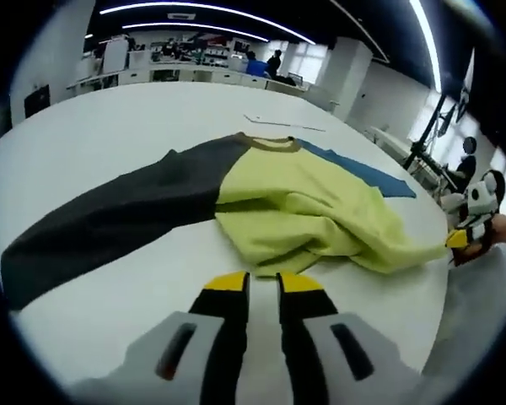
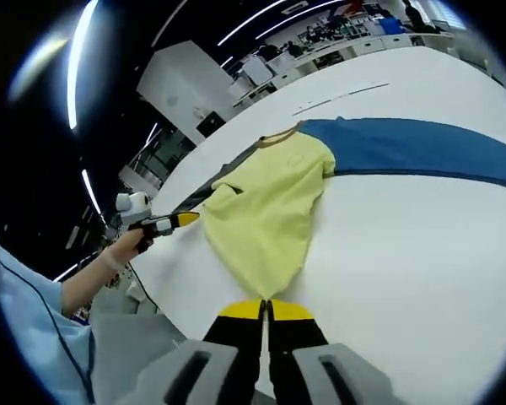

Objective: Fold the garment on the visible template until the final outline fits inside the template.

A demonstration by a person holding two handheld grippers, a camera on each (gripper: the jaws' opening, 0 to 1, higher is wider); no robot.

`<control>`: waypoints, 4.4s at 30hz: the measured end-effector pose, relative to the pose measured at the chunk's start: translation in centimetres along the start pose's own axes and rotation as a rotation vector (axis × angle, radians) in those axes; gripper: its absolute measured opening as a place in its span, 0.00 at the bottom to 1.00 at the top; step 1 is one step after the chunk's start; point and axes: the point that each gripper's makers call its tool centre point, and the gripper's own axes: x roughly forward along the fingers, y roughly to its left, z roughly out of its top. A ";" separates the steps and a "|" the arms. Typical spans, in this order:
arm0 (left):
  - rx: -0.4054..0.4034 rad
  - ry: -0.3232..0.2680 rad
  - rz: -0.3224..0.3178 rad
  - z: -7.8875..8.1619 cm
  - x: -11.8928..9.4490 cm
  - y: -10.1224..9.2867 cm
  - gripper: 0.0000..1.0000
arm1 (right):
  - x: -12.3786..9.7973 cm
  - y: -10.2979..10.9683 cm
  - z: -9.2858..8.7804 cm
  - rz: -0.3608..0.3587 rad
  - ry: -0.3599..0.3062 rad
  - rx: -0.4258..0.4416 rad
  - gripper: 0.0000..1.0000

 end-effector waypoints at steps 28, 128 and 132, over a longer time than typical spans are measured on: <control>-0.021 -0.029 -0.052 -2.2 -5.2 -1.4 0.00 | -1.8 -0.4 1.4 -0.025 -0.050 -0.011 0.00; -0.017 0.026 -0.078 -12.4 -14.1 -5.7 0.31 | -2.8 -3.2 -5.5 -0.074 0.206 -0.145 0.31; 0.022 -0.012 -0.091 -10.9 -14.3 -5.8 0.47 | -3.0 -3.0 -4.1 -0.083 0.173 -0.222 0.46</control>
